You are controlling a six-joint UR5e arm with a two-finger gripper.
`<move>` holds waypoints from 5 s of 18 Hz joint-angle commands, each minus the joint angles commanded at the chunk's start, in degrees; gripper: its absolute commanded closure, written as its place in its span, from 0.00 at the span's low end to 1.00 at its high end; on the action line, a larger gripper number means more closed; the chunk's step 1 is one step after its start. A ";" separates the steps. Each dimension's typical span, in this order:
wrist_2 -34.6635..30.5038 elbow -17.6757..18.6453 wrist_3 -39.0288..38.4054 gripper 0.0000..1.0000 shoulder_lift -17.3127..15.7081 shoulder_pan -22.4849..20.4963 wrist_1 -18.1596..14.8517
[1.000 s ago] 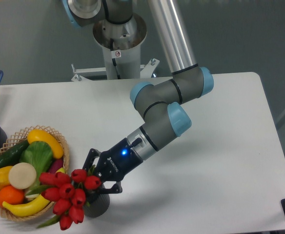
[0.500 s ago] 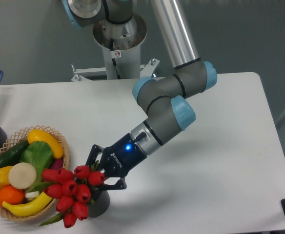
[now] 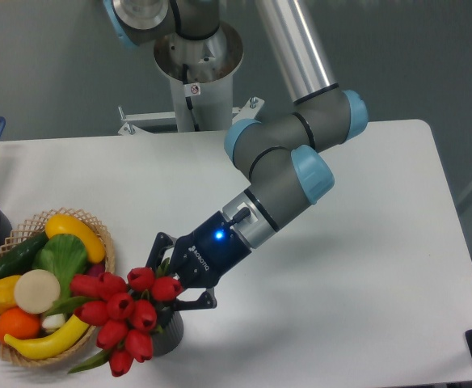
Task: Pick up the flowers from the vase
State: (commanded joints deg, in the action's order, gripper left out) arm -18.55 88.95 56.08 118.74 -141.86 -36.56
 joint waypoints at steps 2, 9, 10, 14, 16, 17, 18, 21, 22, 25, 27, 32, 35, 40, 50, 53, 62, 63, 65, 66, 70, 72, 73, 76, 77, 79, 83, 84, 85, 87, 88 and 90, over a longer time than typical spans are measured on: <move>0.70 -0.09 -0.71 0.79 0.00 0.00 0.00; 4.30 0.00 -3.79 0.78 -2.02 -1.41 0.00; 4.75 0.00 -4.14 0.78 -2.11 -1.75 0.00; 4.93 0.00 -4.32 0.78 -2.81 -2.37 0.00; 6.06 -0.18 -4.32 0.78 -3.08 -2.63 -0.09; 6.59 -0.27 -4.40 0.78 -3.08 -3.16 -0.09; 6.77 -0.27 -4.49 0.78 -3.34 -3.34 -0.09; 6.86 -1.40 -5.37 0.78 -3.34 -3.69 -0.09; 7.21 -2.10 -6.50 0.78 -3.34 -3.87 -0.09; 9.32 -3.69 -8.62 0.78 -3.34 -4.92 -0.09; 9.41 -3.78 -8.80 0.78 -3.34 -5.18 -0.09; 10.63 -3.96 -9.06 0.78 -3.34 -6.24 -0.09; 11.69 -4.13 -10.03 0.78 -3.34 -7.03 -0.09; 13.54 -4.48 -11.52 0.78 -3.60 -8.52 -0.09; 13.45 -5.98 -16.44 0.82 -4.31 -14.67 -0.44; 12.58 -5.98 -16.27 0.82 -4.57 -17.22 -0.44; -16.85 -2.56 -15.31 0.84 -8.08 -17.23 -0.79; -18.96 -1.42 -14.35 0.85 -8.78 -17.14 -0.79; -24.75 0.95 -11.54 0.85 -10.10 -17.14 -1.14; -27.91 2.01 -10.31 0.85 -10.80 -17.05 -1.23; -32.51 2.72 -9.59 0.84 -11.69 -16.88 -2.63; -36.01 2.81 -9.33 0.84 -11.95 -16.18 -3.60; -37.68 2.81 -8.28 0.84 -11.78 -15.65 -3.69; -42.08 2.98 -4.41 0.85 -10.99 -14.68 -3.69; -43.66 2.99 -2.84 0.86 -9.86 -14.33 -3.69; -48.66 3.07 0.24 0.86 -8.97 -12.75 -3.69; -55.09 5.44 4.55 0.85 -8.53 -11.69 -3.95; -57.37 6.75 6.04 0.85 -8.44 -11.52 -4.30; -58.26 8.16 6.84 0.84 -8.61 -11.08 -4.74; -61.42 9.67 7.37 0.83 -8.62 -10.29 -4.83; -63.26 8.97 7.46 0.83 -8.44 -9.33 -5.36; -63.72 7.21 7.37 0.84 -8.26 -9.23 -7.64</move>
State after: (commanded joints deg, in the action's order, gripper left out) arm -82.27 96.16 63.46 110.48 -151.08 -44.20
